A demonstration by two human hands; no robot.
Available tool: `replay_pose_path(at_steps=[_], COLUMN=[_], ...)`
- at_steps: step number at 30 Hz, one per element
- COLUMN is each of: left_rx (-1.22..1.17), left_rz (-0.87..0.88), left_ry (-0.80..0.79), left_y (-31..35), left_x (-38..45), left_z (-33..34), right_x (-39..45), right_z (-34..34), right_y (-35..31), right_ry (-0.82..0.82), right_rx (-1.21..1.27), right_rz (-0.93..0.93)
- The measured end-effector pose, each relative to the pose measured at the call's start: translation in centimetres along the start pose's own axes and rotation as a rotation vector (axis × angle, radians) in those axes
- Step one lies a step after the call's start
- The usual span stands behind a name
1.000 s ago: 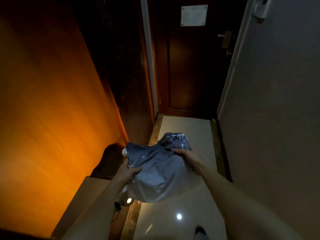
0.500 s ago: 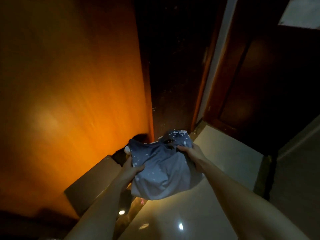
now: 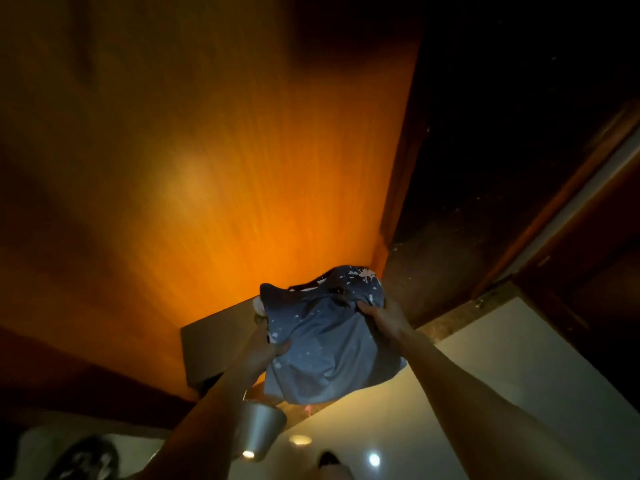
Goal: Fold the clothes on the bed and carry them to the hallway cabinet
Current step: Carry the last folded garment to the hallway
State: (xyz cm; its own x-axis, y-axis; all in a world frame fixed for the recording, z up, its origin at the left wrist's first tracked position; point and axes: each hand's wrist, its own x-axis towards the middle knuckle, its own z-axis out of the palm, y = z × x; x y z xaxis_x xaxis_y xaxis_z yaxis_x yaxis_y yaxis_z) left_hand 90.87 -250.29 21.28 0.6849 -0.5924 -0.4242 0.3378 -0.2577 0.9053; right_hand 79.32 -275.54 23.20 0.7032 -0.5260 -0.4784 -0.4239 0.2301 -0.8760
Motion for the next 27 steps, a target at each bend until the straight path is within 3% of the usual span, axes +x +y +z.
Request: replay_pose_path(at_steps=[8, 13, 22, 27], left_rx=[-0.018, 0.019, -0.144, -0.156], left_rz=[-0.068, -0.008, -0.178, -0.138], left_ry=[0.134, 0.246, 0.6, 0.606], left_y=[-1.0, -3.6, -12.2, -18.8], left_x=[7.4, 12.0, 24.4, 31.4], left_z=[1.1, 2.1, 4.5, 4.7], right_x=[10.3, 17.0, 30.6, 37.4], right_z=[-0.6, -1.1, 0.2, 2.5], right_y=[-1.9, -0.7, 9.7, 17.9], right_ry=[-0.109, -0.204, -0.167, -0.052], right_rx=[-0.112, -0.144, -0.219, -0.267], right_rz=[-0.031, -0.051, -0.22, -0.283])
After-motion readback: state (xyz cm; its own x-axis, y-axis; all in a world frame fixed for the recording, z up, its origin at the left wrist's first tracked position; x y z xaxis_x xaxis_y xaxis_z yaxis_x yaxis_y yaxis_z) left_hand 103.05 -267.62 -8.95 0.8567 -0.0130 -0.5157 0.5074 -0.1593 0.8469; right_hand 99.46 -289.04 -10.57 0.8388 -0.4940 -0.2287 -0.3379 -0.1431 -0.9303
